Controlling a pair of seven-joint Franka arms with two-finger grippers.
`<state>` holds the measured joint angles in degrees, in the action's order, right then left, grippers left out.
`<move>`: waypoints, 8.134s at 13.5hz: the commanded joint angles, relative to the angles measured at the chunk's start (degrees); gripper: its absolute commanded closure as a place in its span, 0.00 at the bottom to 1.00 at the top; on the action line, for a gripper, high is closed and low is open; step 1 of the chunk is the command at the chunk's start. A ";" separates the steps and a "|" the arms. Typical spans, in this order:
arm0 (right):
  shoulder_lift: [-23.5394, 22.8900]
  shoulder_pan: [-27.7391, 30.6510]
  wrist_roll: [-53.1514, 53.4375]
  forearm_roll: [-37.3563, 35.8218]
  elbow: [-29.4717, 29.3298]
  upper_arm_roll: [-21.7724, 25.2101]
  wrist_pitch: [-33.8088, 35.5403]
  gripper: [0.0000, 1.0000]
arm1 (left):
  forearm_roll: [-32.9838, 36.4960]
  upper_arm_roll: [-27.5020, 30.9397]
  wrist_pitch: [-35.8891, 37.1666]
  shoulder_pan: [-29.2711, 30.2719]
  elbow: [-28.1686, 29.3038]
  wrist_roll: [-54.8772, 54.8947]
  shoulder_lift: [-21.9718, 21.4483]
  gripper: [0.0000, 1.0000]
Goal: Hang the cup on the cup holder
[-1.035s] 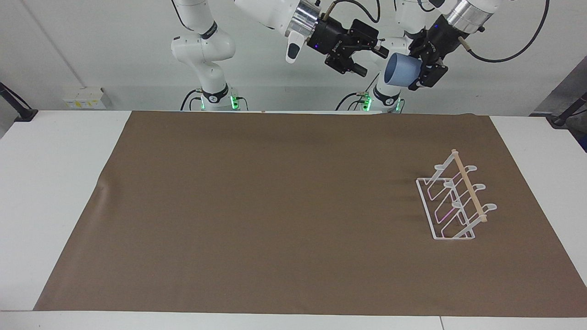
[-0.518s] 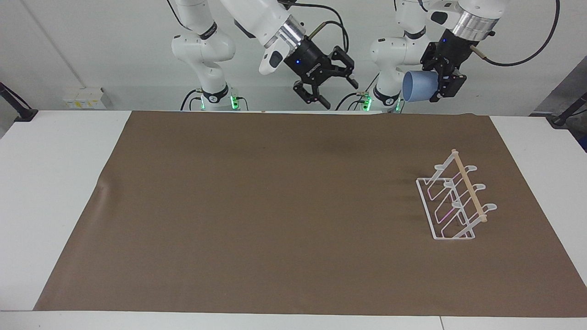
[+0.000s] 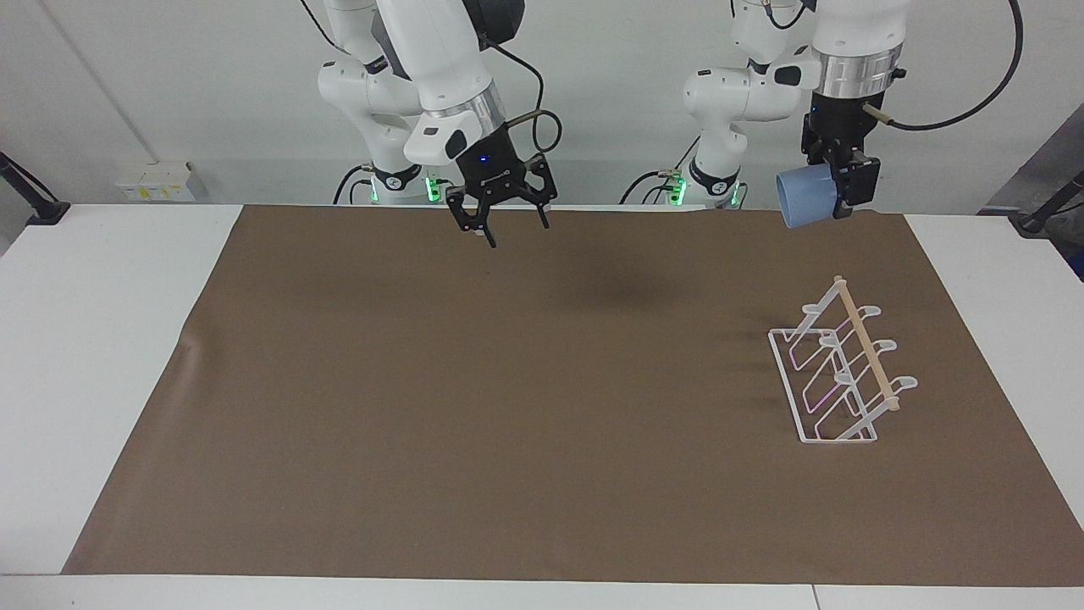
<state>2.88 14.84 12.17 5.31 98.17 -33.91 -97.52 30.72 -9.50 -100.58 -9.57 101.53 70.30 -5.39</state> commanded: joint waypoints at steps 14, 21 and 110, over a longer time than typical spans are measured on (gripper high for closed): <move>3.80 17.33 -15.33 -0.39 7.04 -0.46 1.72 0.00 | 16.47 0.71 -3.56 -1.16 -1.68 -13.08 13.73 1.00; 3.62 17.33 -15.07 -0.39 5.55 -0.28 1.63 0.00 | 26.83 0.97 -4.36 -1.15 -3.79 -16.23 18.40 1.00; 3.71 17.24 -15.15 -0.48 5.63 -0.28 2.16 0.00 | -33.01 10.47 20.34 3.15 -17.50 -61.95 3.89 0.00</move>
<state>5.63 31.15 -1.74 4.60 103.36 -33.84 -95.17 -1.58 0.18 -81.19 -5.80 85.01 9.26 -1.51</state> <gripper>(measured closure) 0.000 0.000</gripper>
